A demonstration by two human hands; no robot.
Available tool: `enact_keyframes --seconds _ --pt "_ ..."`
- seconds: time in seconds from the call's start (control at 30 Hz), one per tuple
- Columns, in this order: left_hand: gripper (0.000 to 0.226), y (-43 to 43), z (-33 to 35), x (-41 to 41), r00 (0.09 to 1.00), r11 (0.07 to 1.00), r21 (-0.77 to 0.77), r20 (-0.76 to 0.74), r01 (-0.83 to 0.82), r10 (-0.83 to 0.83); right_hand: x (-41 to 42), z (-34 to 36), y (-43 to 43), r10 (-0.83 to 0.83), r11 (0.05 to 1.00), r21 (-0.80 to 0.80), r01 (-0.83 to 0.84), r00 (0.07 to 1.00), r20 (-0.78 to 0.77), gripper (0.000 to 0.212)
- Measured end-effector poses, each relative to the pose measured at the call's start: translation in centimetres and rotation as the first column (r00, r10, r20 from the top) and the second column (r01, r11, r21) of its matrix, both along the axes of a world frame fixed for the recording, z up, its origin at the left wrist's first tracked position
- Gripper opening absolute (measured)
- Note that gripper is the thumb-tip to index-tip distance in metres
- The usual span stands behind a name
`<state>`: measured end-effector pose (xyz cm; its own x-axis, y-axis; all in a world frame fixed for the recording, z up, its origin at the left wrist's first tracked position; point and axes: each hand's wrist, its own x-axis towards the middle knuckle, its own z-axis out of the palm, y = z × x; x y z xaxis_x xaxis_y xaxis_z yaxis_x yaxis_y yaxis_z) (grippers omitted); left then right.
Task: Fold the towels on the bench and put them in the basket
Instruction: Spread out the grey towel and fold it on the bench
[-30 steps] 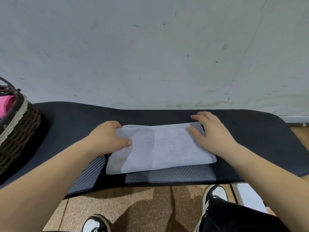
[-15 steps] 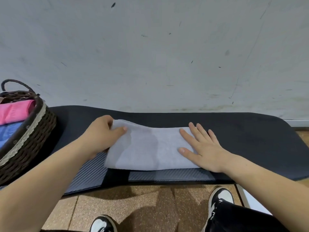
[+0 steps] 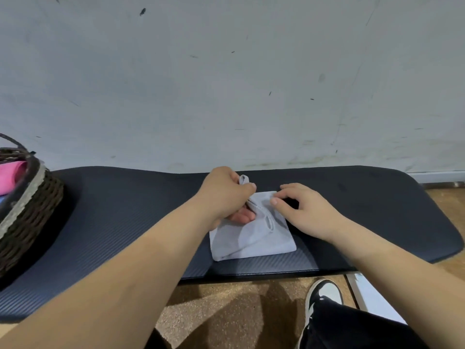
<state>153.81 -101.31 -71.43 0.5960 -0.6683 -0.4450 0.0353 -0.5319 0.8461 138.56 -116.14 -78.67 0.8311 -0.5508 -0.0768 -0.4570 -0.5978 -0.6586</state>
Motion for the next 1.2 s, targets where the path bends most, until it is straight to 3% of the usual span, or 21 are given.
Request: enact_keyframes --seconds 0.13,0.27,0.3,0.37,0.43,0.5,0.57,0.67,0.8,0.87,0.97,1.03,1.13,1.2 --pt "0.022 -2.5 -1.9 -1.5 0.995 0.998 0.046 0.08 0.047 -0.05 -0.1 -0.2 -0.7 -0.055 0.998 0.033 0.054 0.998 0.034 0.019" --pt "0.045 -3.2 -2.8 -2.4 0.984 0.984 0.062 -0.072 0.165 -0.161 -0.3 -0.4 -0.8 -0.022 0.998 0.055 0.022 1.0 -0.014 0.033" --pt "0.043 -3.0 -2.8 -2.4 0.981 0.98 0.049 -0.042 0.191 -0.189 -0.2 -0.5 -0.8 -0.018 0.999 0.05 0.019 1.0 -0.026 0.038" --pt "0.032 -2.1 -2.9 -1.7 0.944 0.963 0.041 0.193 0.266 -0.269 0.0 -0.8 -0.8 -0.017 1.0 0.024 0.017 1.0 -0.017 0.045" --pt "0.031 -0.6 -2.8 -0.8 0.777 0.922 0.142 0.501 0.36 -0.381 0.2 -1.1 -0.8 -0.01 0.999 -0.033 0.01 1.0 -0.013 0.046" --pt "0.051 0.9 -3.1 -0.2 0.529 0.845 0.319 0.67 0.429 -0.521 0.5 -1.3 -0.5 -0.019 0.998 -0.056 0.017 0.999 -0.038 0.041" --pt "0.074 2.2 -4.0 -0.1 0.426 0.742 0.474 0.614 0.474 -0.664 0.8 -1.1 -0.3 -0.043 0.997 -0.065 0.039 0.997 -0.066 0.035" --pt "0.081 3.1 -6.1 -0.5 0.36 0.648 0.596 0.541 0.474 -0.76 0.9 -0.2 0.1 -0.119 0.987 -0.118 0.108 0.988 -0.097 0.029" --pt "0.078 3.5 -7.5 -0.5 0.359 0.665 0.585 0.562 0.465 -0.745 1.1 0.6 0.0 -0.056 0.989 -0.137 0.051 0.998 -0.037 0.037" --pt "0.078 3.9 -7.5 -0.1 0.375 0.679 0.543 0.571 0.494 -0.73 0.9 1.2 -0.2 0.08 0.993 -0.083 -0.084 0.995 -0.056 0.058" --pt "0.072 4.3 -7.0 0.8 0.515 0.786 0.364 0.604 0.5 -0.608 0.0 1.9 -0.1 0.239 0.971 0.075 -0.227 0.944 -0.23 0.089" --pt "0.068 4.5 -6.5 1.3 0.584 0.881 0.29 0.665 0.373 -0.466 -0.7 1.4 -0.5 0.279 0.96 0.092 -0.263 0.896 -0.345 0.099" --pt "0.065 4.7 -5.9 1.6 0.635 0.913 0.362 0.665 0.188 -0.394 -0.9 0.4 -0.9 0.28 0.956 0.045 -0.289 0.859 -0.429 0.103" --pt "0.066 4.6 -6.1 1.2 0.712 0.905 0.384 0.583 0.182 -0.39 -0.9 -0.2 -0.9 0.272 0.948 -0.024 -0.318 0.845 -0.461 0.105"
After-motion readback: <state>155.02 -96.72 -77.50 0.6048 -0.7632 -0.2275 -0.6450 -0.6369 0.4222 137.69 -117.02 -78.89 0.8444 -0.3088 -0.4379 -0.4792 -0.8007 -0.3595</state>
